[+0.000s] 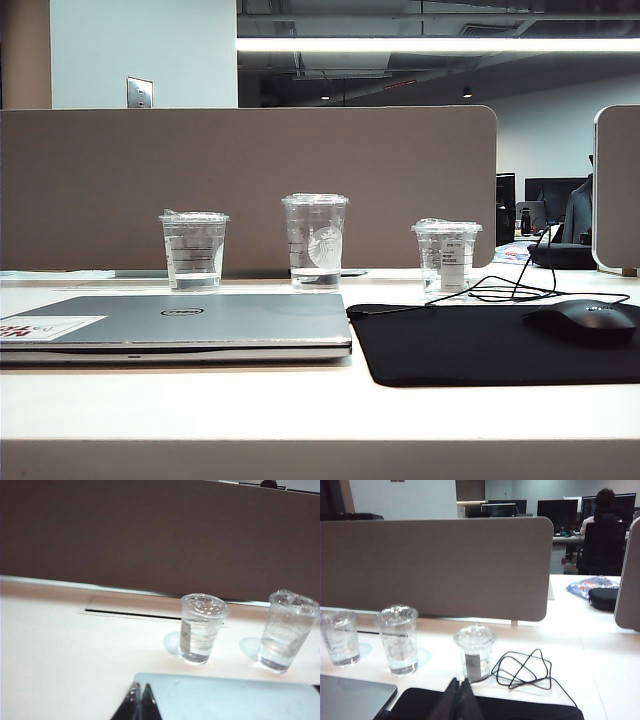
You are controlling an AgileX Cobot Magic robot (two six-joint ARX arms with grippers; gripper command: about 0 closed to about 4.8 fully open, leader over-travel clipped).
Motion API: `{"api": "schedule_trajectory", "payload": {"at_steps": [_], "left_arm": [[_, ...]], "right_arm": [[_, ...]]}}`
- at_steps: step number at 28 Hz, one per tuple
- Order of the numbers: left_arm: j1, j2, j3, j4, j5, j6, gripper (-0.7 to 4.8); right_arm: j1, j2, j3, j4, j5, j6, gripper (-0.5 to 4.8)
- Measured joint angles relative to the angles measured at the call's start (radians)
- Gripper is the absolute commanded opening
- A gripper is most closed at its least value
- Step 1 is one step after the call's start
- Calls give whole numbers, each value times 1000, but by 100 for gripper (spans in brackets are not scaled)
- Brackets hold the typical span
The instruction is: Pick up the coffee cup on the left and place it on the left side of the laptop.
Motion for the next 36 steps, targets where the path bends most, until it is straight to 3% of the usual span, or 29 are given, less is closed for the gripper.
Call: {"api": "schedule_trajectory", "payload": {"at_steps": [7,9,12,17,27,28,29,30,31,32,36], "left_arm": [[-96,311,119,125,-11,-26,-5],[-172,471,179,206,-53,-27,-5],[-218,622,234,296,-110,-26,-5],[-223,836,320,418,-129,-27,-5],[-223,1138,496,476,-126,-29,-4],[-223,1167,512,481,-116,-29,22],[-223,1194,525,487,-104,-30,96],[-223,1213,533,490,-100,-36,220],[-223,1233,541,494,-100,-45,422],[-223,1255,548,502,-99,-52,479],[-223,1372,587,563,-97,-69,479]], "right_arm": [[72,112,63,38,-1,0,-3],[124,141,64,79,0,0,-3],[183,164,64,97,0,0,-3],[258,179,64,97,0,-28,-3],[358,210,64,80,25,-45,-3],[362,214,64,74,24,-45,-3],[365,217,64,71,24,-46,-3],[369,220,64,65,25,-46,-3],[369,222,64,57,25,-46,-3],[369,223,63,50,24,-46,-3],[368,219,64,48,24,-46,-3]]}}
